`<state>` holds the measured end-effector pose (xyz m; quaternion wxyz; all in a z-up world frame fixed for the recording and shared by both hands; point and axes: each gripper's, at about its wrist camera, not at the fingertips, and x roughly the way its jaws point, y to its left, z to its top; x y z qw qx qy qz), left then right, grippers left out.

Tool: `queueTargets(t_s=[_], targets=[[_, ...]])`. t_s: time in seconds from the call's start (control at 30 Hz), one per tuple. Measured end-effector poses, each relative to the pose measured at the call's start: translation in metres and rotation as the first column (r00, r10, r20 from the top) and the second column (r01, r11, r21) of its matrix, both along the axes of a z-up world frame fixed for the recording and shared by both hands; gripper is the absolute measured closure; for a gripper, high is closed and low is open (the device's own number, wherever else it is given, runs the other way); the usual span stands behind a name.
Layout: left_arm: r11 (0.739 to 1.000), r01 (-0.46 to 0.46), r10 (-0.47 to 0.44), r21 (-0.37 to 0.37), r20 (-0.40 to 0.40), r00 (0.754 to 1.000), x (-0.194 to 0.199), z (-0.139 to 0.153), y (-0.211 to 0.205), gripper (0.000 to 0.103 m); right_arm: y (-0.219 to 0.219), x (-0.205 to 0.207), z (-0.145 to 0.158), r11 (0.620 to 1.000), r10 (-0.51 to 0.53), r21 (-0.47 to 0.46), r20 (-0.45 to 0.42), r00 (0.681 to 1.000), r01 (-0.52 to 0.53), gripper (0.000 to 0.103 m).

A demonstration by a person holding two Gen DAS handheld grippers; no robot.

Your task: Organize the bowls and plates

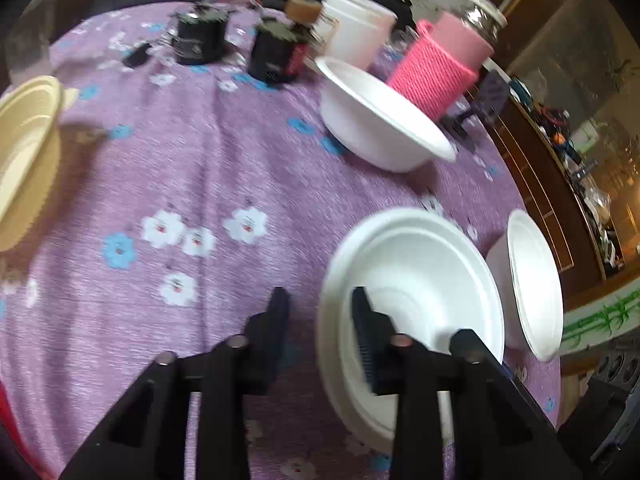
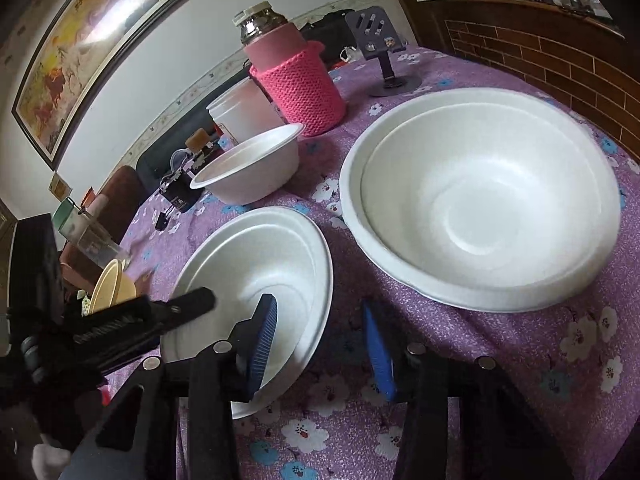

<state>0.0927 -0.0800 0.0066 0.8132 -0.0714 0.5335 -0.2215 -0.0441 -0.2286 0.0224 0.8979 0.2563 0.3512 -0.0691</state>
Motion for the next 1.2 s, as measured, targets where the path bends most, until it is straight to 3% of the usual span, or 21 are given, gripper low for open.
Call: queueTargets(t_s=[0.17, 0.43, 0.6, 0.77, 0.97, 1.2], targets=[[1.0, 0.022, -0.022, 0.004, 0.003, 1.0, -0.006, 0.0, -0.006, 0.095, 0.003, 0.0, -0.001, 1.0, 0.024, 0.009, 0.013, 1.0, -0.024, 0.081], [1.0, 0.004, -0.005, 0.028, 0.043, 0.999, -0.021, 0.014, 0.008, 0.095, 0.015, -0.003, 0.004, 0.998, 0.059, -0.029, 0.045, 0.997, -0.058, 0.084], [0.998, -0.049, 0.046, 0.033, 0.08, 0.996, -0.037, 0.029, 0.037, 0.095, 0.032, -0.005, 0.01, 0.987, 0.163, -0.017, 0.097, 0.982, -0.162, 0.084], [0.991, -0.13, 0.129, 0.006, 0.104, 0.986, -0.058, 0.048, 0.087, 0.095, 0.059, -0.009, 0.016, 0.952, 0.288, 0.06, 0.147, 0.946, -0.299, 0.086], [0.971, -0.235, 0.238, -0.036, 0.108, 0.965, -0.091, 0.065, 0.157, 0.095, 0.124, -0.02, 0.034, 0.908, 0.414, 0.003, 0.147, 0.898, -0.419, 0.086], [0.913, -0.401, 0.407, -0.071, 0.121, 0.905, -0.131, 0.079, 0.259, 0.095, 0.216, -0.018, 0.049, 0.82, 0.571, -0.024, 0.107, 0.814, -0.572, 0.085]])
